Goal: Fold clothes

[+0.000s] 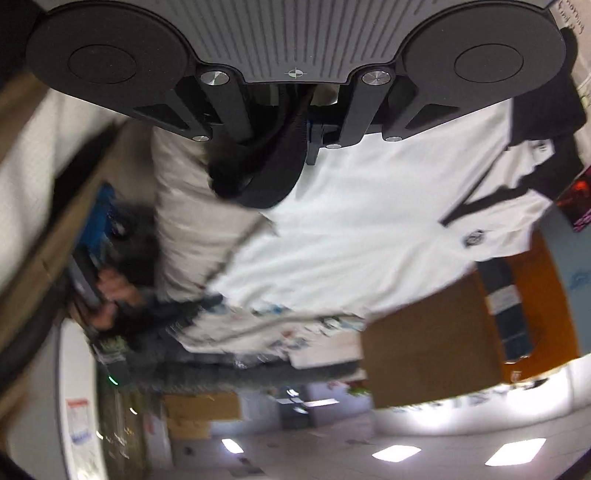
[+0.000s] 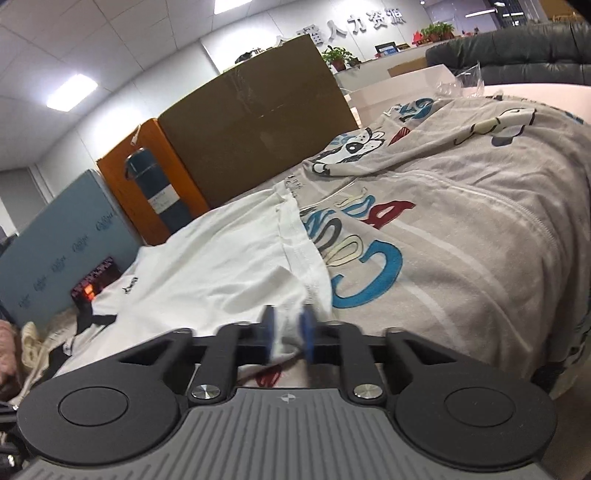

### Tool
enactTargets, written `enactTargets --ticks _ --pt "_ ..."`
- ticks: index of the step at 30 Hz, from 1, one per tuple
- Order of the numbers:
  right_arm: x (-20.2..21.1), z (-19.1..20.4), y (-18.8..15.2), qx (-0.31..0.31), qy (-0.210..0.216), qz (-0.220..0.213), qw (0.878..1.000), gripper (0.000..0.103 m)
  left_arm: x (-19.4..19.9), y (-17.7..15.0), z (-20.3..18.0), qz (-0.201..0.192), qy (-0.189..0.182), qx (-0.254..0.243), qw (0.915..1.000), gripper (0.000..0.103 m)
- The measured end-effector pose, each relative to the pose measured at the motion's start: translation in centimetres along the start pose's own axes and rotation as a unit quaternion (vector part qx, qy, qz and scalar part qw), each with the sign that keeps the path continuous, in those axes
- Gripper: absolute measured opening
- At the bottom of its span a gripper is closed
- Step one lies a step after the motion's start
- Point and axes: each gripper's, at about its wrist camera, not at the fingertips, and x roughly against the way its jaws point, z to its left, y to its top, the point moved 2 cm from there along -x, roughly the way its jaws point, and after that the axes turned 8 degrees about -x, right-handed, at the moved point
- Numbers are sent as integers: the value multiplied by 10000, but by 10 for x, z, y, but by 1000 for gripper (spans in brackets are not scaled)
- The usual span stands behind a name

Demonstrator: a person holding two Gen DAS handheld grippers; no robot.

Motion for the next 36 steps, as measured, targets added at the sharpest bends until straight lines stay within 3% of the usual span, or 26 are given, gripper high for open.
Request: enactTargets --ticks 2,4,6,10,11,12,13,14,15,16,17,20,23,25,27,29,32,33,35,36 --pt "9 0 7 -16 93 -196 9998 5 13 9 10 -522 -303 574 9965 6" --pt "18 5 14 120 142 -338 9993 5 15 13 7 -553 -463 580 9957 6" --pt "19 9 14 358 10 -334 9988 5 6 8 -2 -151 -513 443 9976 6" --pt "9 0 8 563 -268 -43 9980 6 -4 -5 -15 348 -150 228 9990 11" --pt "8 -2 8 610 -305 -23 9977 7 -3 -5 -18 353 -76 157 9992 18" --pt "9 -2 9 679 -347 -72 9971 10 -1 -5 -21 359 -2 85 9993 34" --pt "12 -1 10 772 -417 -197 9960 17 2 -6 -23 344 50 71 9994 43" --pt "16 1 11 869 -488 -329 9945 20 5 -7 -25 325 98 71 9994 61" --pt "19 3 13 989 -539 -472 9925 35 10 -9 -28 297 182 92 9993 70" --pt "23 5 15 1136 -535 -594 9903 50 13 -11 -29 282 290 114 9991 71" --pt "27 7 16 1307 -496 -685 9878 52 15 -14 -29 291 412 135 9986 72" --pt "34 23 12 2048 -13 -608 9769 63 20 -22 -30 412 827 146 9956 71" --pt "35 44 -3 2948 703 -82 9529 76 20 -25 -28 298 984 205 9945 69" --pt "31 61 -17 3558 989 309 9288 78 21 -25 -25 138 1037 256 9942 56" --pt "25 72 -29 4090 1156 644 9029 78 20 -23 -22 -16 997 321 9945 32" --pt "16 80 -37 4520 1202 931 8789 76 18 -21 -19 -142 915 413 9948 18" --pt "1 87 -40 4829 1253 1205 8582 75 16 -18 -13 -345 888 626 9935 10" --pt "-4 88 -39 4824 1316 1280 8565 73 16 -17 -9 -425 911 739 9922 10" --pt "-13 88 -34 4748 1450 1459 8557 53 18 -12 1 -582 1006 915 9890 9" --pt "-18 88 -32 4712 1502 1538 8554 38 18 -10 6 -661 1056 1001 9872 9"
